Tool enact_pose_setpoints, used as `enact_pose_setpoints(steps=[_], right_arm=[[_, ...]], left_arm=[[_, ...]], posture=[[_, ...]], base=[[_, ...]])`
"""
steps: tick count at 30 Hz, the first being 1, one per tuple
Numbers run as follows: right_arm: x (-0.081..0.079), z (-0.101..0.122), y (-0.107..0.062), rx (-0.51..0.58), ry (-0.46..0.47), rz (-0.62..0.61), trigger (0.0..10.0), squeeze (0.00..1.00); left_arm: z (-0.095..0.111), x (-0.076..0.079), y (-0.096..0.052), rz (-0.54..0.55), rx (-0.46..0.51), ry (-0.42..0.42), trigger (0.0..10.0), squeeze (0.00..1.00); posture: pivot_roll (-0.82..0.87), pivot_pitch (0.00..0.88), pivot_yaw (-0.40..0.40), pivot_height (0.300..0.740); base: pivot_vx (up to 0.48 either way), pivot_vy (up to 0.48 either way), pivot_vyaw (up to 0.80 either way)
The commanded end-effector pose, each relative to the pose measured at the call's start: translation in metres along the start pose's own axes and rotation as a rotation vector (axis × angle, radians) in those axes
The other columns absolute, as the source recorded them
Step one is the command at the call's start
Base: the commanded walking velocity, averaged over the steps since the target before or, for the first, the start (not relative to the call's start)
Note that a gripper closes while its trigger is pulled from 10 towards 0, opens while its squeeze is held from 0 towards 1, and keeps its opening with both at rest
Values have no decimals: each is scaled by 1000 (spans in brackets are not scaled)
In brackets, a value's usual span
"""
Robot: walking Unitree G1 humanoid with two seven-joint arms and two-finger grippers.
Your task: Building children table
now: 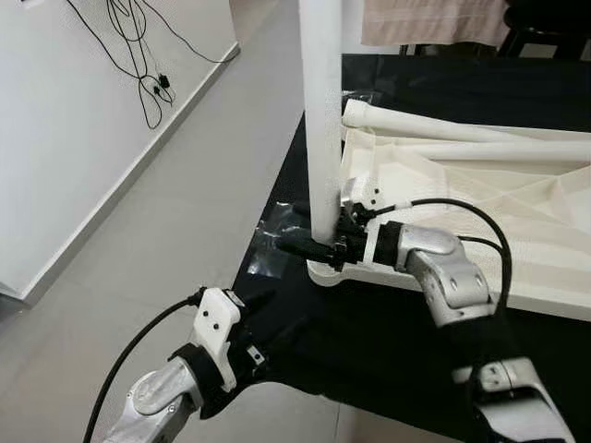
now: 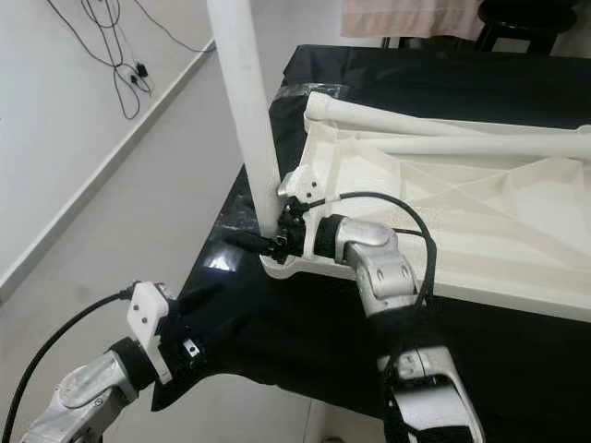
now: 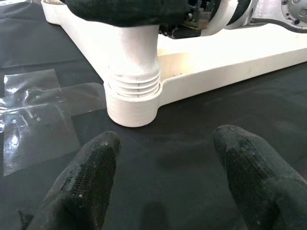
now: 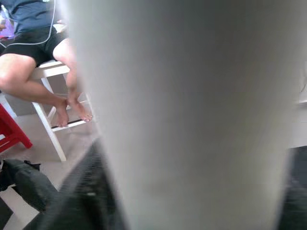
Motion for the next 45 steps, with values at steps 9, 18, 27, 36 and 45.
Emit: enact_pose_setpoints(steps=[9, 18, 27, 36, 45], right_arm=[[1, -16, -7, -52, 18, 35, 0, 0], [-46, -100, -57, -324, 254, -718, 0, 0], [-30, -90, -58, -337, 167, -826, 10000, 0], [-30, -22, -24, 2, 132, -382, 10000, 886], [-13, -16, -20, -60, -26, -61, 10000, 0]], left_arm=[[-4, 5, -5, -1, -10, -13, 10000, 0], [2, 5, -12, 10, -7, 7, 10000, 0], [-1, 0, -12, 14, -19, 29, 10000, 0], [-3, -3, -7, 25, -17, 36, 10000, 0], [-3, -1, -3, 26, -8, 37, 10000, 0]], posture=[[-3, 199, 59, 740], [4, 257, 46, 740], [-4, 219, 66, 740], [0, 193, 65, 740], [10, 186, 50, 740]], base=[[0, 0, 0], [0, 0, 0], [0, 0, 0], [0, 0, 0], [0, 0, 0]])
Point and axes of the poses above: a point about 5 cm out from each wrist's last joint towards the gripper, its own y axis pointing out of the wrist towards the gripper, its own z axis along the axis of the wrist's last joint, x = y × z, the point moved 6 cm from there along y, pointing out of the wrist towards the gripper, and after that the axes turned 5 degrees about -y, right-handed, at the moved point
